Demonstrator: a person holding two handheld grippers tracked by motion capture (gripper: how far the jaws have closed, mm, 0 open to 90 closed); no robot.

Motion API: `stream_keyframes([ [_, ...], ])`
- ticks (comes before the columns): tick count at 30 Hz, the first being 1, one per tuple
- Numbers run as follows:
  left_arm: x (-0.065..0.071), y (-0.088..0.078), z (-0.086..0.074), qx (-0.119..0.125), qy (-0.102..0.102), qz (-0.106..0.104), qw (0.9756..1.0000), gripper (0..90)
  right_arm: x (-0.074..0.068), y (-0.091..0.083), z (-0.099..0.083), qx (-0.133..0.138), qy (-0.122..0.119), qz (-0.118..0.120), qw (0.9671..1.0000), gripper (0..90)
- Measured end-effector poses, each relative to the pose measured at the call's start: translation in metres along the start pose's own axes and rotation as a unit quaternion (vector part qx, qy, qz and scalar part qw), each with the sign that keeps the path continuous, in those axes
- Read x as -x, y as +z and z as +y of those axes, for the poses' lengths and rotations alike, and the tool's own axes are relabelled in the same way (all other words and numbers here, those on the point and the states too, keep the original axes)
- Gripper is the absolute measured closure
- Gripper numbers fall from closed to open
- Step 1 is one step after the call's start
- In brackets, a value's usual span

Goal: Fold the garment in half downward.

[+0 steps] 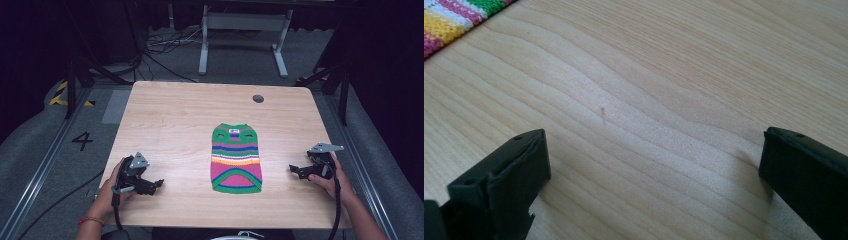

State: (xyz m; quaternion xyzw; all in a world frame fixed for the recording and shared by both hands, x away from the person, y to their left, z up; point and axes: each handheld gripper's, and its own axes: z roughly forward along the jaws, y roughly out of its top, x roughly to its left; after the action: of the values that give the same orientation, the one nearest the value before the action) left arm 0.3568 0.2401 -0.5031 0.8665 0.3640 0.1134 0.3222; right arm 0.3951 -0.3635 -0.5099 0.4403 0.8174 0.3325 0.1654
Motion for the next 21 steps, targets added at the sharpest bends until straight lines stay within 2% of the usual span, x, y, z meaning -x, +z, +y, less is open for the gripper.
stream_keyframes([
  [8, 0.000, 0.001, 0.001, 0.000, 0.001, 0.001, 1.0000, 0.4, 0.005, -0.002, -0.001, -0.004, -0.007, 0.006, 1.0000, 0.4],
  [11, -0.003, 0.002, 0.003, -0.002, 0.015, -0.010, 0.9998, 0.3, 0.005, -0.002, -0.001, -0.004, -0.007, 0.007, 0.9999, 1.4],
  [12, -0.004, 0.003, 0.005, -0.009, 0.020, -0.015, 0.9996, 0.3, 0.005, -0.003, -0.001, -0.004, -0.007, 0.006, 0.9999, 3.1],
  [13, -0.005, 0.003, 0.008, -0.012, 0.020, -0.015, 0.9996, 0.4, 0.006, -0.004, -0.001, 0.000, -0.005, 0.006, 1.0000, 8.4],
  [15, -0.007, 0.006, 0.012, -0.004, 0.019, -0.014, 0.9997, 5.0, 0.006, -0.006, 0.000, 0.008, -0.004, 0.010, 0.9999, 19.5],
  [18, -0.011, 0.009, 0.020, 0.004, 0.011, -0.015, 0.9998, 18.4, 0.004, -0.007, 0.002, 0.009, -0.015, 0.017, 0.9997, 22.5],
  [19, -0.013, 0.010, 0.023, 0.006, 0.010, -0.021, 0.9997, 23.2, 0.003, -0.007, 0.004, 0.009, -0.021, 0.015, 0.9996, 24.2],
  [21, -0.014, 0.013, 0.029, 0.004, 0.012, -0.011, 0.9999, 24.3, 0.002, -0.008, 0.011, 0.009, -0.016, 0.032, 0.9993, 24.9],
])
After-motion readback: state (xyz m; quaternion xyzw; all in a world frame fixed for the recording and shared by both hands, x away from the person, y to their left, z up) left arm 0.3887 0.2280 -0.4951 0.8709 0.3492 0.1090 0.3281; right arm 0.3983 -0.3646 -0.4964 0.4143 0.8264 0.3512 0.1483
